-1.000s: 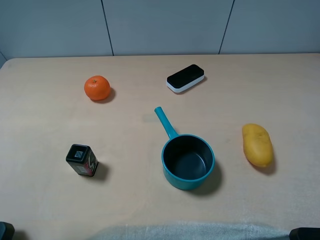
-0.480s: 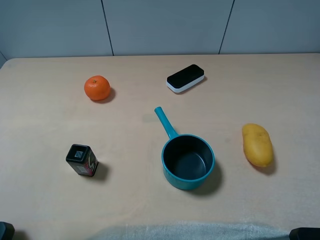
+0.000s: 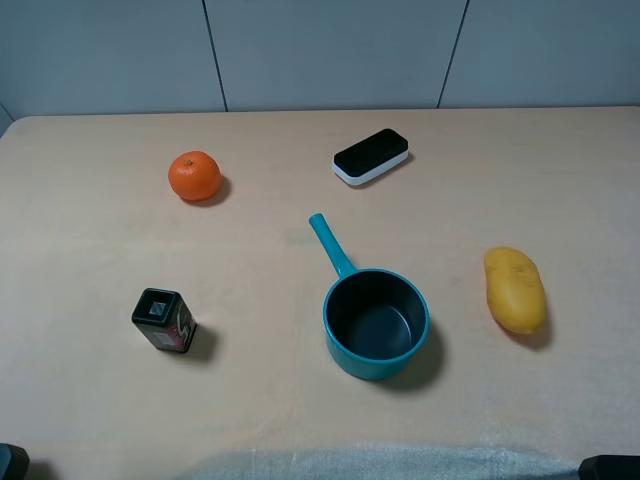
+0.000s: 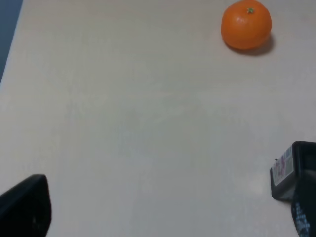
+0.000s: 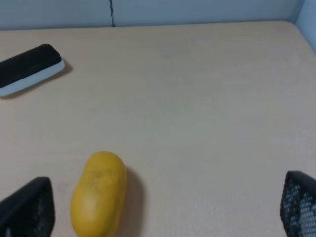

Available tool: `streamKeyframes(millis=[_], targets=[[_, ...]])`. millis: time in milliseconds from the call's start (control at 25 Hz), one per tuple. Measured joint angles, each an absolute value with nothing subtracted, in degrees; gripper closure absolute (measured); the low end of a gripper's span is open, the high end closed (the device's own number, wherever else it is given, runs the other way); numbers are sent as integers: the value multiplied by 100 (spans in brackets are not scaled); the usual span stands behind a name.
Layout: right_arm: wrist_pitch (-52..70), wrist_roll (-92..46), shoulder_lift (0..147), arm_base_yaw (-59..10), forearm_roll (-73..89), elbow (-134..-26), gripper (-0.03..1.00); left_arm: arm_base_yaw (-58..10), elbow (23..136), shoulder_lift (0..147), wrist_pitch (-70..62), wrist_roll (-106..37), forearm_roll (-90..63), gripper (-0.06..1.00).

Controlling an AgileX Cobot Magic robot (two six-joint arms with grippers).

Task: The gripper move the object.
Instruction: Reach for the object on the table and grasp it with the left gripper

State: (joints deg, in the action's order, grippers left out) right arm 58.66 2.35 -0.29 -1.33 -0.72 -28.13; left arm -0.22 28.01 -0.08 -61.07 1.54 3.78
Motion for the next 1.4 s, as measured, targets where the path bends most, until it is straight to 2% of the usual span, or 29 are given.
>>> streamKeyframes(millis=[520, 1400], targets=[[5860, 235, -29, -133, -77, -2813, 27, -22, 3480, 2044, -6133, 197, 384, -5], [5866, 235, -29, -133, -77, -2813, 27, -22, 5238, 5748, -6047, -160, 384, -5]])
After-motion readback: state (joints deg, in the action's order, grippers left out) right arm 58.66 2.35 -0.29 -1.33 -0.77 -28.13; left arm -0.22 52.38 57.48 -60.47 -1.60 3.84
